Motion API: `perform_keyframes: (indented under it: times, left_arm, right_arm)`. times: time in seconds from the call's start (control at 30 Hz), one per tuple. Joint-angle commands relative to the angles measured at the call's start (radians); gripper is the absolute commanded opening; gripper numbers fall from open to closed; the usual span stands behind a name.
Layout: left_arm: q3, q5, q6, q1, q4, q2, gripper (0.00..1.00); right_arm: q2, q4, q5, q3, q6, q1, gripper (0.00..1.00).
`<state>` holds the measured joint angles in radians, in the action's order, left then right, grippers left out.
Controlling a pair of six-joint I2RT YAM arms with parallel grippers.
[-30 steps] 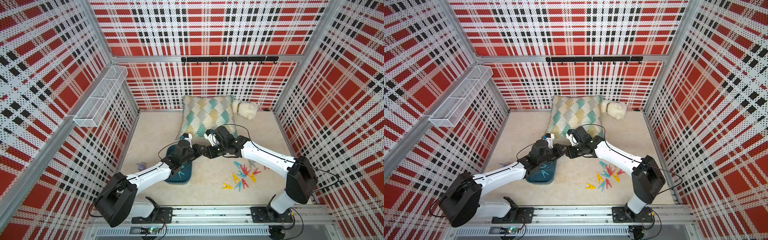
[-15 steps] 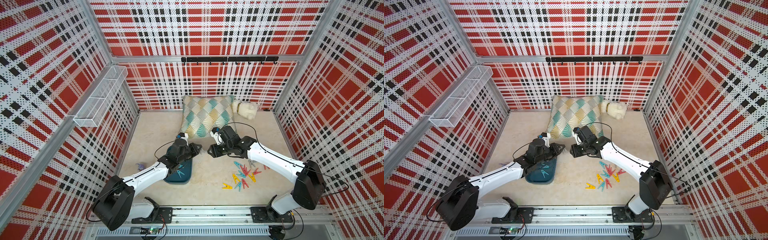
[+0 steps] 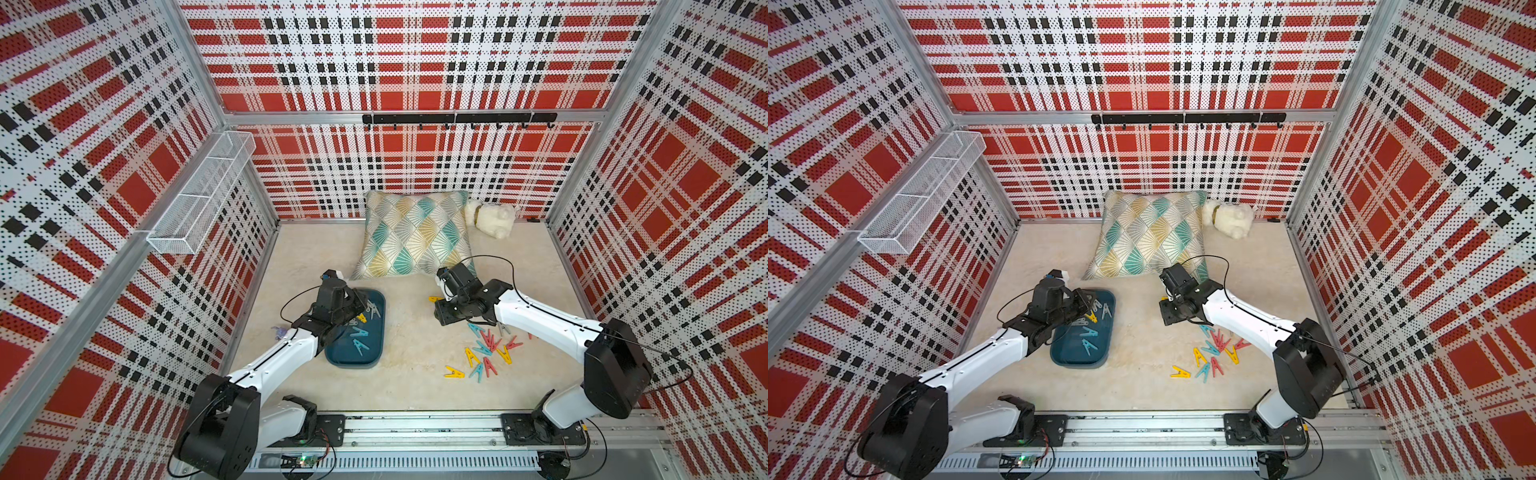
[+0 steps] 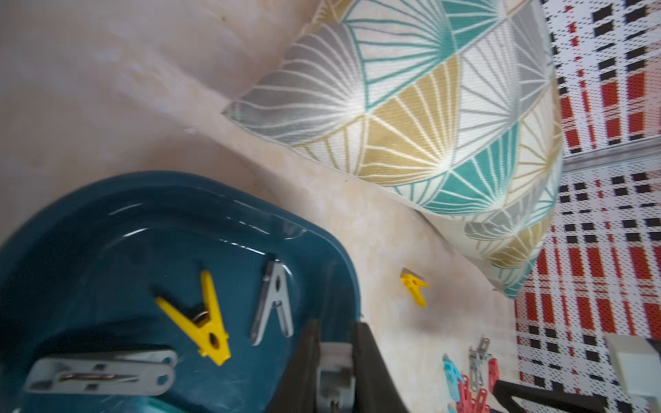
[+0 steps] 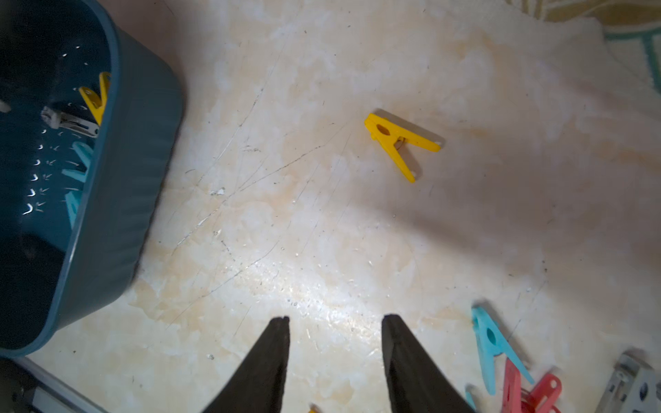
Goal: Put the clothespins into the storage box
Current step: Place the clothespin in the storage box, then pick up the clothespin from the center of the board.
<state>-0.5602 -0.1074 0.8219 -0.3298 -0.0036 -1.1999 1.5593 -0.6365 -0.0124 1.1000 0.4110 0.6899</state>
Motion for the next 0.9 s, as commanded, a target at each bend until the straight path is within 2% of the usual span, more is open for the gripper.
perform_keyframes:
  times: [0.0,0.07,0.1,0.13,0.2,0.27,0.57,0.87]
  left_arm:
    - [0.019,0.037,-0.06,0.008,-0.033,-0.018,0.06]
    - [0.025,0.043,-0.064,0.008,-0.028,-0.032,0.08]
    - [0.026,0.045,-0.065,0.007,-0.026,-0.04,0.13]
    - [0.028,0.049,-0.066,0.006,-0.026,-0.047,0.2]
    - [0.03,0.055,-0.067,0.001,-0.025,-0.055,0.41]
    - [0.033,0.063,-0.067,-0.005,-0.025,-0.052,0.52]
    - [0.043,0.055,-0.055,-0.012,-0.027,0.0,0.54]
    - [0.025,0.04,-0.049,-0.017,-0.027,0.006,0.51]
  right_arm:
    - [0.072,0.02,-0.074,0.032,-0.03,-0.006,0.48]
    - [0.116,0.028,-0.094,0.058,-0.045,-0.006,0.48]
    - [0.137,0.033,-0.105,0.074,-0.056,-0.006,0.48]
    - [0.153,0.034,-0.117,0.089,-0.065,-0.006,0.48]
    - [0.192,0.038,-0.135,0.121,-0.083,-0.007,0.48]
    - [0.224,0.04,-0.15,0.147,-0.097,-0.008,0.49]
    - [0.331,0.053,-0.173,0.19,-0.144,-0.029,0.51]
    - [0.368,0.087,-0.161,0.193,-0.179,-0.048,0.47]
